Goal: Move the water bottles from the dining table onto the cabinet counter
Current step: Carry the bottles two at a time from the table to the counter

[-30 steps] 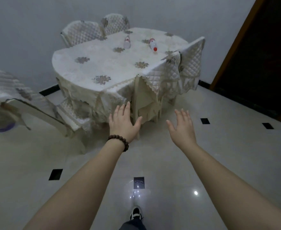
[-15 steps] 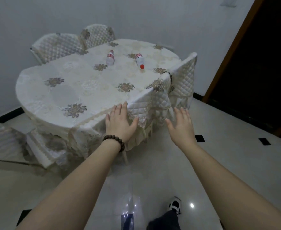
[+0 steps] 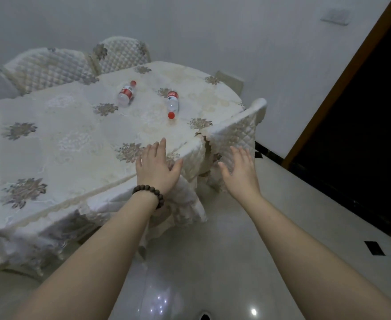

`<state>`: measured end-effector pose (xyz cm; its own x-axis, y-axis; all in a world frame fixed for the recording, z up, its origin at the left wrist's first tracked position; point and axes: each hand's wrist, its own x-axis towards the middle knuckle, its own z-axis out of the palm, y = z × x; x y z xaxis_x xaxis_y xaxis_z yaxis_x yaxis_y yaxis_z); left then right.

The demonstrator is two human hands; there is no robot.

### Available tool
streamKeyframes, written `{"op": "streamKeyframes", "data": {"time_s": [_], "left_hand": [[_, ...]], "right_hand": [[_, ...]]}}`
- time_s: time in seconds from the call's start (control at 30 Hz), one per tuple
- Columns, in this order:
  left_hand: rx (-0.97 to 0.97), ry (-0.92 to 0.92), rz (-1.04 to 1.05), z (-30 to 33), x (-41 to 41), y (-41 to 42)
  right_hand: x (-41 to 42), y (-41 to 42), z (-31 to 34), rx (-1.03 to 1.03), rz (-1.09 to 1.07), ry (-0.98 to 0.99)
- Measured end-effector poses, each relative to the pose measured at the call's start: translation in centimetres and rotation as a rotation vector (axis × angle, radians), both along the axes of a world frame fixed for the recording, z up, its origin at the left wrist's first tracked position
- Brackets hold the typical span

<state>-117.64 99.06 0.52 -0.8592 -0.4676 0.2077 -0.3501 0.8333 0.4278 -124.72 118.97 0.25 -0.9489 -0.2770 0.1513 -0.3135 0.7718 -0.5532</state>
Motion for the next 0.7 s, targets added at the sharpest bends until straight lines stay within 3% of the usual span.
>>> {"op": "streamKeyframes", "data": {"time_s": [0.37, 0.7], "left_hand": [[-0.016, -0.013, 0.086, -0.2, -11.7, 1.1], [0.001, -0.008, 0.220, -1.6, -22.2, -6.4]], "right_hand": [[-13.7, -0.3, 0.2, -0.016, 0.095, 0.004], [-27.0, -8.8, -1.0, 0.014, 0.257, 0.012]]}}
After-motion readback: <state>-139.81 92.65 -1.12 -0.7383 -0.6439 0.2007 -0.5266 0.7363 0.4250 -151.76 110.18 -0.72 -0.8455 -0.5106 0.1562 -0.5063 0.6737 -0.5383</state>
